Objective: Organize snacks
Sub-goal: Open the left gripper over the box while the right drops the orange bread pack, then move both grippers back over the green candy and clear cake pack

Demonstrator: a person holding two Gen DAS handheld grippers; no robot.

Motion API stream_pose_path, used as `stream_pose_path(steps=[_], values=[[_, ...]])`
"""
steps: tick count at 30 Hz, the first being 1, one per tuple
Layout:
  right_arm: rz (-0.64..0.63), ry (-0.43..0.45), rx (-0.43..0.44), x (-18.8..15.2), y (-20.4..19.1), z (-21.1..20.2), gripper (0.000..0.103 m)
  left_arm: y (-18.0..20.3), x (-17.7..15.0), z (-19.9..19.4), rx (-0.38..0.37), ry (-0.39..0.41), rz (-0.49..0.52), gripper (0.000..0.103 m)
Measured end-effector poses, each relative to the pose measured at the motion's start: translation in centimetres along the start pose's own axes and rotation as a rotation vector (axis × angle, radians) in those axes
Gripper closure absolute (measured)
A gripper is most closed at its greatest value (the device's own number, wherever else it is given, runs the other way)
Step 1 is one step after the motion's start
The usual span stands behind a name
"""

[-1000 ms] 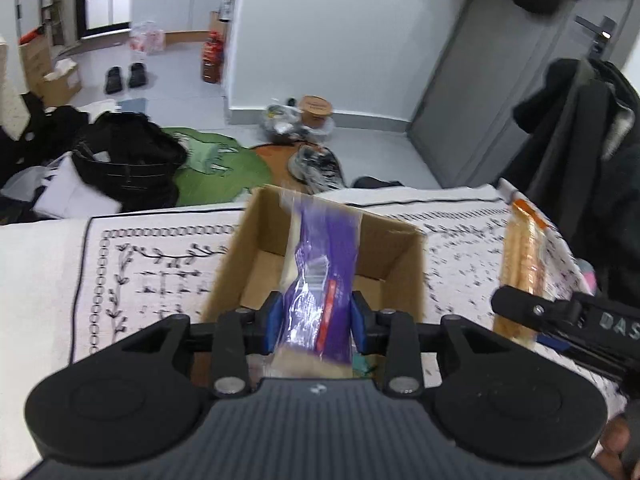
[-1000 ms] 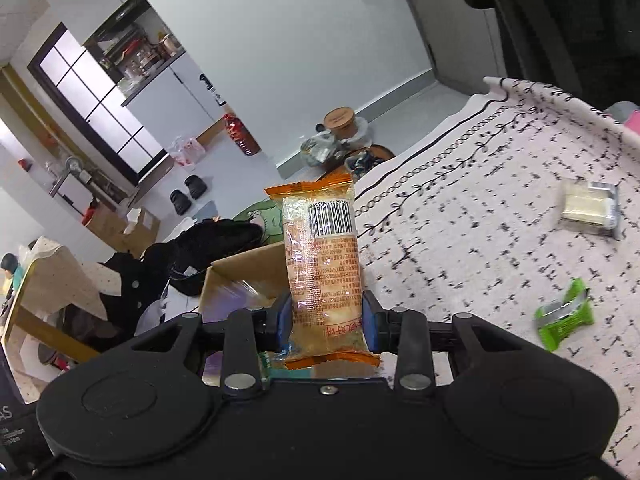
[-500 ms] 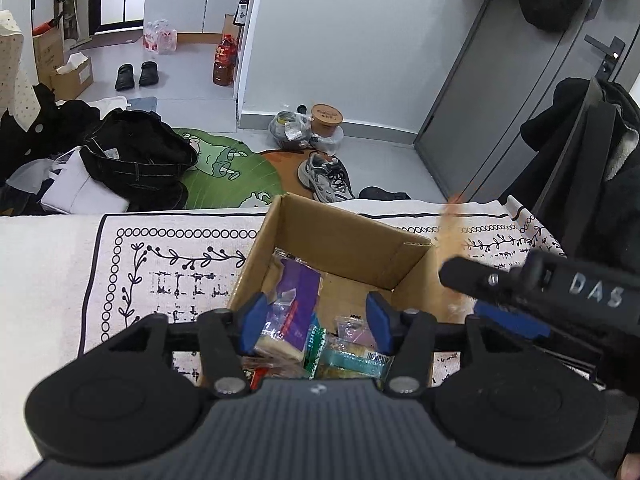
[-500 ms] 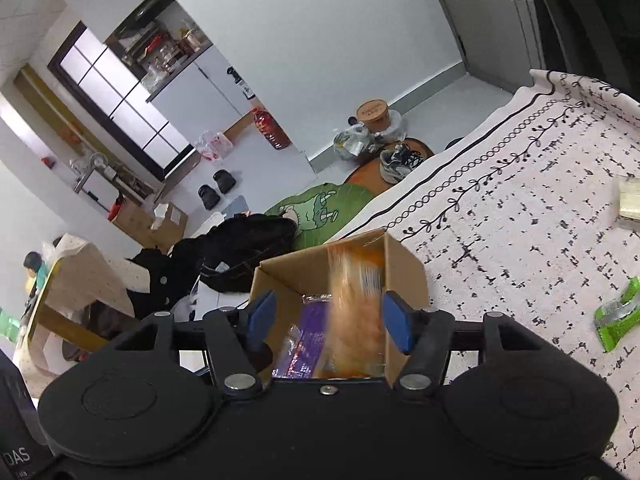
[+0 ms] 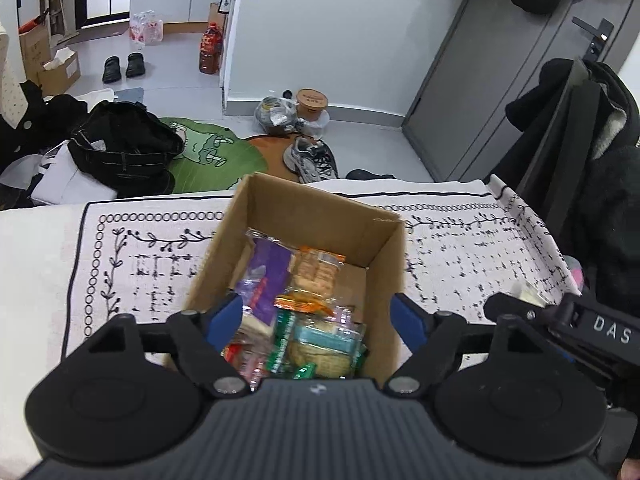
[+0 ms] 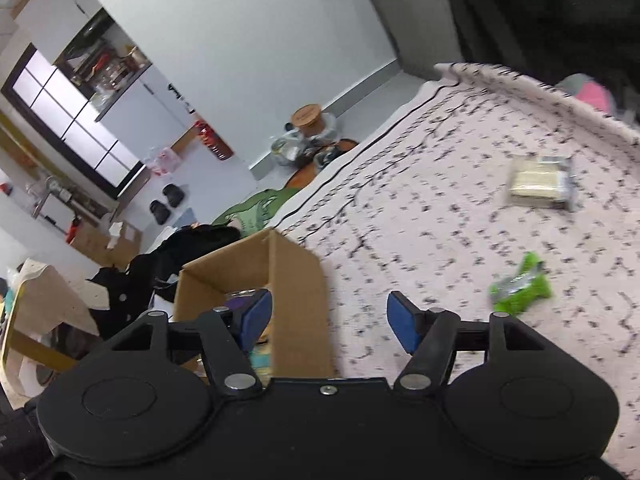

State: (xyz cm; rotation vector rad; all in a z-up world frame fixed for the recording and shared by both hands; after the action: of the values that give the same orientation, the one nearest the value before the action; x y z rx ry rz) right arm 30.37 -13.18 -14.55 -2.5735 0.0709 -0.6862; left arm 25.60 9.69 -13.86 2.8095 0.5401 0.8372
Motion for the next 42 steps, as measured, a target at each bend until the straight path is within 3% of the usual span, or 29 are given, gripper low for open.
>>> stream_pose_path(steps=[12, 22, 27, 42], values=[[-0.025, 0.045, -0.077, 1.2, 4.4, -4.6, 0.018, 6.4, -0.9, -0.2, -0.078, 0.003, 0.078, 0.0], [-0.116, 0.04, -0.172, 2.6, 8.5, -7.0, 0.008, 10.8, -1.9, -0.2, -0.129, 0.002, 0.127, 0.0], [-0.147, 0.021, -0.206, 3.6, 10.9, -7.9, 0.007, 12.2, -2.4, 0.4, -0.14, -0.006, 0.135, 0.0], [-0.181, 0.022, -0.224, 7.1, 14.8, -8.1, 0.005, 15.9, -3.9, 3.0, -0.17, -0.059, 0.147, 0.0]])
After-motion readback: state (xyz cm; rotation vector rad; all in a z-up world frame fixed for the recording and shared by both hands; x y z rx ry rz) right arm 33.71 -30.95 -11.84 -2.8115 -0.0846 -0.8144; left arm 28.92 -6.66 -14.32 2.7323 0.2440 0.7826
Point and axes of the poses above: each gripper's, at about its wrist camera, not at the fingertips, and z roughly the way its jaws point, y to its right, x to its top, the point moved 8 cm from there along z, roughly the way its jaws point, and after that the axes turned 6 degrees about -y, right-handed, at the moved point
